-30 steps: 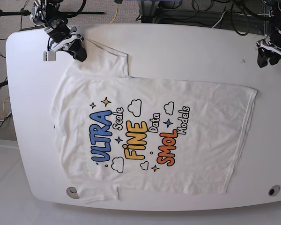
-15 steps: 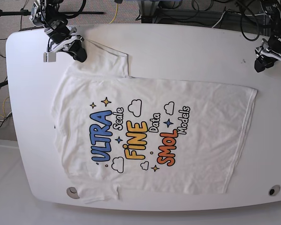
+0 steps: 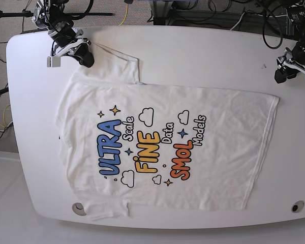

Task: Fold the T-shirt properly
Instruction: 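Move the open left gripper down to the other shoulder corner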

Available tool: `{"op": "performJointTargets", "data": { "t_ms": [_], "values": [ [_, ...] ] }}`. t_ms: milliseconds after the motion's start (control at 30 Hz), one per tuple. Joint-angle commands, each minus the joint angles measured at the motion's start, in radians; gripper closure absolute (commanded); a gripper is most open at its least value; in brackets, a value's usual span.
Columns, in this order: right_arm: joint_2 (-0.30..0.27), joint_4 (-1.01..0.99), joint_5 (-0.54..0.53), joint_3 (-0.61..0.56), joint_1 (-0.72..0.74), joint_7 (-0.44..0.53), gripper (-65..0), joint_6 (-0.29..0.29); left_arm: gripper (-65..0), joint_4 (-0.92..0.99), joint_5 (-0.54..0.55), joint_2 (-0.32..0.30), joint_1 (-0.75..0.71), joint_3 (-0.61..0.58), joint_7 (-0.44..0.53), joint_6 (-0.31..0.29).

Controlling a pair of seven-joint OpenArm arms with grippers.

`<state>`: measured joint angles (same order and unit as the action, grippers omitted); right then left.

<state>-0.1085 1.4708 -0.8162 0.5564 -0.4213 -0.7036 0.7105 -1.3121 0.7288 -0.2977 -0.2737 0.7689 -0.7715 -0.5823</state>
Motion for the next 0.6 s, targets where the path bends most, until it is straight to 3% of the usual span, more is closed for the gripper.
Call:
{"op": "performJointTargets", "data": {
  "t_ms": [0, 567],
  "values": [
    [-0.009, 0.003, 0.023, 0.001, -0.006, -0.018, 0.0, -0.012, -34.2, -0.005, 0.013, -0.020, 0.003, 0.000, -0.010, 0.004],
    [-0.005, 0.004, 0.028, 0.002, -0.004, -0.022, 0.0, -0.012, -32.6, 0.142, 0.067, -0.011, 0.056, -0.002, -0.019, -0.049]
  ]
}}
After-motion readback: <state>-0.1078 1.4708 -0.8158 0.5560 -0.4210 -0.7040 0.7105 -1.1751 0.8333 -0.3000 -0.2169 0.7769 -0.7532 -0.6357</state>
